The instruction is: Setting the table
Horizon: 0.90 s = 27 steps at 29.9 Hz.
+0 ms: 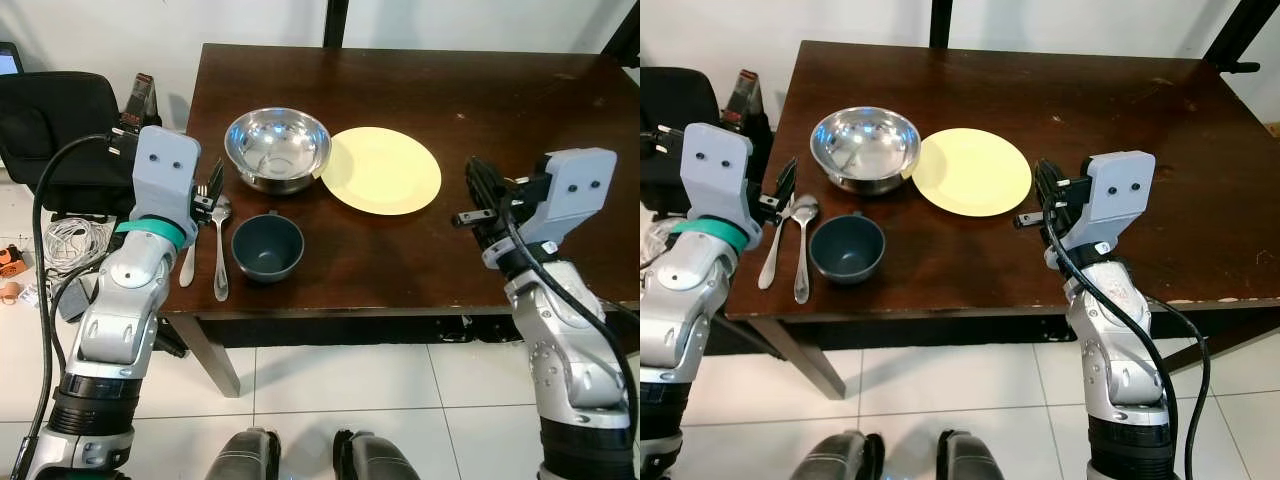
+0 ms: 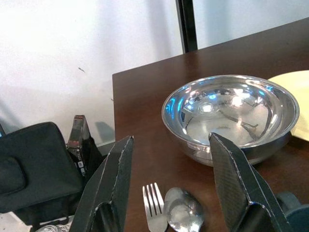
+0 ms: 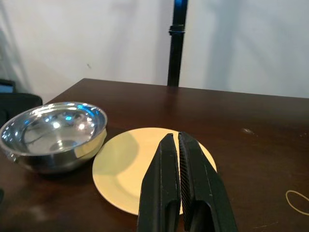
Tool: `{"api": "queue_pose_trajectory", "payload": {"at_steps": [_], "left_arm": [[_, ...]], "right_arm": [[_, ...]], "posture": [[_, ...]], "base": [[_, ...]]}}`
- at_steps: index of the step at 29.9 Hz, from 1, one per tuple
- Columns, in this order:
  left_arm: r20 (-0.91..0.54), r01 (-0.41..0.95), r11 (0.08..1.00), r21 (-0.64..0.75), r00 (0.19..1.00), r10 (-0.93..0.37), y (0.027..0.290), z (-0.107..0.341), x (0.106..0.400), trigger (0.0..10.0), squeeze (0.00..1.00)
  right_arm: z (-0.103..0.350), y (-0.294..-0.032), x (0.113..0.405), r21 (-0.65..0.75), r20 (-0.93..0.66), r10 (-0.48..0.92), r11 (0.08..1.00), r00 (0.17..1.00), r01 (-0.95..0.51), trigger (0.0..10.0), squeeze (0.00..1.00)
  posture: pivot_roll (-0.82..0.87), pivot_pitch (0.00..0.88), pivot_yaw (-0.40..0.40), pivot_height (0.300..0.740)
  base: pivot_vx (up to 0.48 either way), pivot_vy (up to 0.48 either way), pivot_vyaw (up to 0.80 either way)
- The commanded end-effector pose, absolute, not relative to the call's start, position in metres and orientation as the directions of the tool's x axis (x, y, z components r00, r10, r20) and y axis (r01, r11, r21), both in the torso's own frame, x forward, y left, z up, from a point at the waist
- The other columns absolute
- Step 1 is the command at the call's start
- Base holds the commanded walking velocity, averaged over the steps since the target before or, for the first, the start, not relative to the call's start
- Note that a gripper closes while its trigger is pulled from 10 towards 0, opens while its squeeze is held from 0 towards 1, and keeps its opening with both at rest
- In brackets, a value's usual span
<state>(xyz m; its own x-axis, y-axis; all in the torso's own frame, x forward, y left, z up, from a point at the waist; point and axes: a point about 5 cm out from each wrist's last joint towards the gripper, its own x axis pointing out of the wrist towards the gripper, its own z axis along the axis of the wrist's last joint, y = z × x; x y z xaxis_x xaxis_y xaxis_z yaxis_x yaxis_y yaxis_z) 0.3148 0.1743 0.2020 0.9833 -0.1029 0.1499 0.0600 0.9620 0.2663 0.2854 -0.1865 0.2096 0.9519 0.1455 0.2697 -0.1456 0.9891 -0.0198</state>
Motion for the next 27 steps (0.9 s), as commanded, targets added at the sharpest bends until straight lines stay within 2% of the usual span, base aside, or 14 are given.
{"api": "queue_pose_trajectory", "payload": {"at_steps": [1,11,17,27], "left_arm": [[0.146,0.06,0.96,0.274,0.984,-0.103,0.172,0.1996,0.3161,10.0,0.0],[0.156,0.072,0.955,0.286,0.98,-0.121,0.1658,0.1982,0.3176,10.0,0.0],[0.16,0.077,0.957,0.28,0.979,-0.125,0.164,0.1981,0.3187,10.0,0.0],[0.163,0.075,0.958,0.275,0.979,-0.124,0.1643,0.1968,0.3168,10.0,0.0]], "right_arm": [[0.2085,-0.1916,0.2863,-0.004,0.273,0.116,0.993,0.955,-0.12,10.0,0.0],[0.2091,-0.1962,0.2906,0.089,0.281,0.069,0.991,0.957,-0.098,10.0,0.0],[0.2073,-0.1948,0.2909,0.093,0.279,0.067,0.991,0.958,-0.096,10.0,0.0],[0.206,-0.1935,0.2927,0.098,0.274,0.07,0.99,0.959,-0.101,10.0,0.0]], "posture": [[0.04,0.0,0.028,0.74],[0.04,0.0,0.034,0.74],[0.04,0.0,0.037,0.74],[0.05,0.0,0.029,0.74]], "base": [[0.0,0.0,0.0],[0.0,0.0,0.0],[0.0,0.0,0.0],[-0.363,0.0,0.0]]}}
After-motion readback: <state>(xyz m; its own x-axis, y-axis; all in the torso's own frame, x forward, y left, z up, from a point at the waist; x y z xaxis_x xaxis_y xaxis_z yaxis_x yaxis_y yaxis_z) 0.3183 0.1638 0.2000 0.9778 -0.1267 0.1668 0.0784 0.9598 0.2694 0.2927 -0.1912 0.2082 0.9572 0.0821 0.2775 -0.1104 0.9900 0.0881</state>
